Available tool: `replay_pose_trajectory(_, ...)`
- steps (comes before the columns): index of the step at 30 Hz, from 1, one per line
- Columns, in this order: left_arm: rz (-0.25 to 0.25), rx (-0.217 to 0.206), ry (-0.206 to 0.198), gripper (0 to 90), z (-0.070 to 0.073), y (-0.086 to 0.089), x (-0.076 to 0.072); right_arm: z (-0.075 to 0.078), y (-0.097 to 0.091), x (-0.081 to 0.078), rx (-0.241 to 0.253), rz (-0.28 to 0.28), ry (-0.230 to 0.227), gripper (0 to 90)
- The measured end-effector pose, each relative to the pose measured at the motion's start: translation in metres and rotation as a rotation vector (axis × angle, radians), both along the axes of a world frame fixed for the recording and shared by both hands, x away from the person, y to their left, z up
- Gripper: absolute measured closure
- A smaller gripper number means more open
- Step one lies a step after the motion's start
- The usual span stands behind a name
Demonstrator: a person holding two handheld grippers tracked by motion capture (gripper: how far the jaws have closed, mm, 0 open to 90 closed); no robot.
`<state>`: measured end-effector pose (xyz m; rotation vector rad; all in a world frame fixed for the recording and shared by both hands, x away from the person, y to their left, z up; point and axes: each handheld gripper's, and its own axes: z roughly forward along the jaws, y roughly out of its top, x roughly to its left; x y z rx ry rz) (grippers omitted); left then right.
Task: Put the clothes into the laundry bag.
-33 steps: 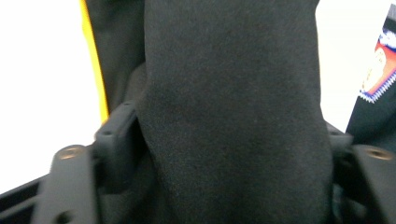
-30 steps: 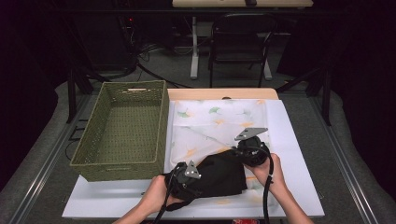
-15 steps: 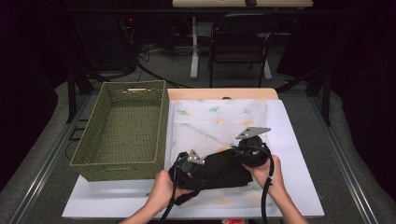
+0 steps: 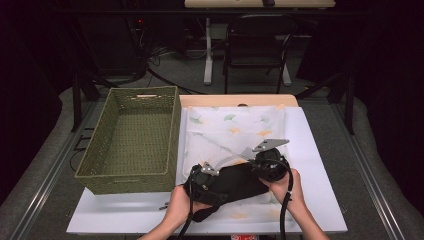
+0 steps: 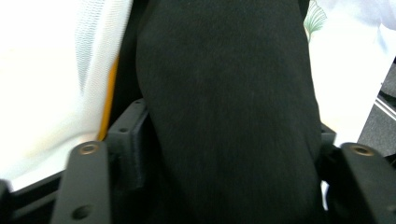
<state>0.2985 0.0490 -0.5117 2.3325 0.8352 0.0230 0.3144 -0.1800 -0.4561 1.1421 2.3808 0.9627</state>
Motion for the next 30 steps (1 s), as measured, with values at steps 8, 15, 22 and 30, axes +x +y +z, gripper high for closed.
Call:
replay_pose_trajectory(8, -0.039, 0.017, 0.001, 20.3, 0.009, 0.02, -0.008, 0.0, 0.001, -0.001, -0.013, 0.004, -0.006, 88.6)
replay_pose_trajectory(15, -0.042, 0.03, -0.014, 14.6, 0.014, 0.033, -0.01, 0.0, 0.001, -0.003, -0.026, 0.002, -0.007, 88.6)
replay_pose_trajectory(22, -0.068, 0.045, 0.007, 3.2, 0.011, 0.038, -0.018, 0.0, 0.0, -0.003, -0.025, 0.0, -0.008, 88.6)
replay_pose_trajectory(30, -0.108, 0.073, 0.004, 0.6, 0.002, 0.046, -0.033, -0.001, 0.0, -0.001, -0.026, 0.009, -0.008, 88.6)
